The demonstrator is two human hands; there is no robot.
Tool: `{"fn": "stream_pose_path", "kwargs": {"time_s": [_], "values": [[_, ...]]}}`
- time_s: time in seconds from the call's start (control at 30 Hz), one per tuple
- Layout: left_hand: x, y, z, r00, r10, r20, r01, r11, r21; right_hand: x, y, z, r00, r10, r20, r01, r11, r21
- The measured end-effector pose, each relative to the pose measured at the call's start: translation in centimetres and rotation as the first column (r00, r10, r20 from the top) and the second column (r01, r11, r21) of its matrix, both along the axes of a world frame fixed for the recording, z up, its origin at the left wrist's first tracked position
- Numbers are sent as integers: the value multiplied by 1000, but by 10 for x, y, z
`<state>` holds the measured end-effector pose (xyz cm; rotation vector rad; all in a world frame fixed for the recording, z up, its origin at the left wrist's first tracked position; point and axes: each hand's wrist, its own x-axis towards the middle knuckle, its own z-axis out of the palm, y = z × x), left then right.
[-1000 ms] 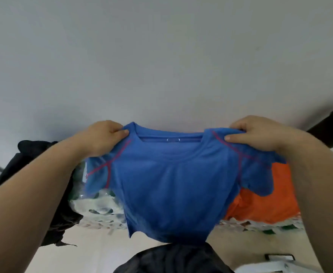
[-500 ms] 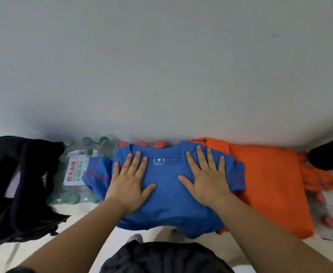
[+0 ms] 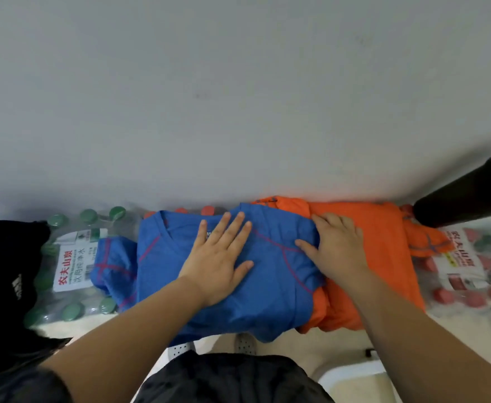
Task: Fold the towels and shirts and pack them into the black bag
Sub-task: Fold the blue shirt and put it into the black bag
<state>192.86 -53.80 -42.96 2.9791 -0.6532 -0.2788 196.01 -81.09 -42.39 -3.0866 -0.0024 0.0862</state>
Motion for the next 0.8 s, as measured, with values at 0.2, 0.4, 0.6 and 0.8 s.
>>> {"fn": "stream_pose_path", "kwargs": {"time_s": [0.2,0.4,0.6,0.8], "values": [[18,-40,-16,996,-48,-72,49,999,9,15,-15,6,995,102,13,-103,990,92],[20,-36,-19,995,-68,-70,67,998,-10,23,-26,14,979,197,53,-203,918,340],[21,-37,-16,996,-59,-74,58,998,-14,22,-32,34,942,273,-195,-133,837,530],[20,-36,-15,995,-62,-81,59,997,-41,20,-41,42,965,190,-178,-63,833,550]]}}
